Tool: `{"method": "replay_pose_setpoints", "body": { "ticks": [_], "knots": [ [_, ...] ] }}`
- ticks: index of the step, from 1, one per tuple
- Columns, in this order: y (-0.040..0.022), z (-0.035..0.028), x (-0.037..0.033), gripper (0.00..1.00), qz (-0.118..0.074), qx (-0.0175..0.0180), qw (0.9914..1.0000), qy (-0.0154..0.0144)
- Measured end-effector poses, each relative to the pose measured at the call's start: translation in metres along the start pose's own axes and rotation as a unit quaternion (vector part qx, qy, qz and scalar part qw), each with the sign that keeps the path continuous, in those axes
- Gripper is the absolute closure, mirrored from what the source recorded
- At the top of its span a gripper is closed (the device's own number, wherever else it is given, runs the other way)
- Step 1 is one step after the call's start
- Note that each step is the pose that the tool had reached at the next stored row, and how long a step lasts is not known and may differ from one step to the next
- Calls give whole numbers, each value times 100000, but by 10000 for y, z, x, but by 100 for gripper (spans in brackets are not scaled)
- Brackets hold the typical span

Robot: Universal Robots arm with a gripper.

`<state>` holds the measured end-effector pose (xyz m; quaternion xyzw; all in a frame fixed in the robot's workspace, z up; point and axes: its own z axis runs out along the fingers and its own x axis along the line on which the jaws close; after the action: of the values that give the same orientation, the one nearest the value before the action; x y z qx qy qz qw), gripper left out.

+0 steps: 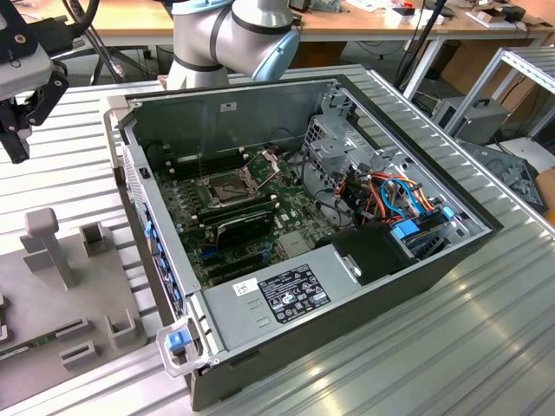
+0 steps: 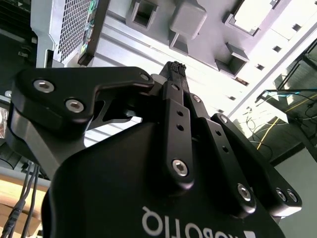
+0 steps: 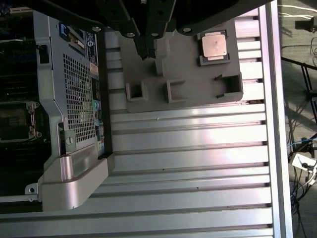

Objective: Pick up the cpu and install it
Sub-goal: 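Reach for the cpu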

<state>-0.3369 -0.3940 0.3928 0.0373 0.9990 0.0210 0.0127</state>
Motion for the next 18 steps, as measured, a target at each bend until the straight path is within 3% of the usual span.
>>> {"method": "replay_pose_setpoints", "body": {
  "ticks": [13, 18],
  "knots": [
    [-1, -1, 9, 89, 7, 4, 100000, 2],
    [-35, -2, 50, 89, 11, 1, 100000, 0]
  ]
}}
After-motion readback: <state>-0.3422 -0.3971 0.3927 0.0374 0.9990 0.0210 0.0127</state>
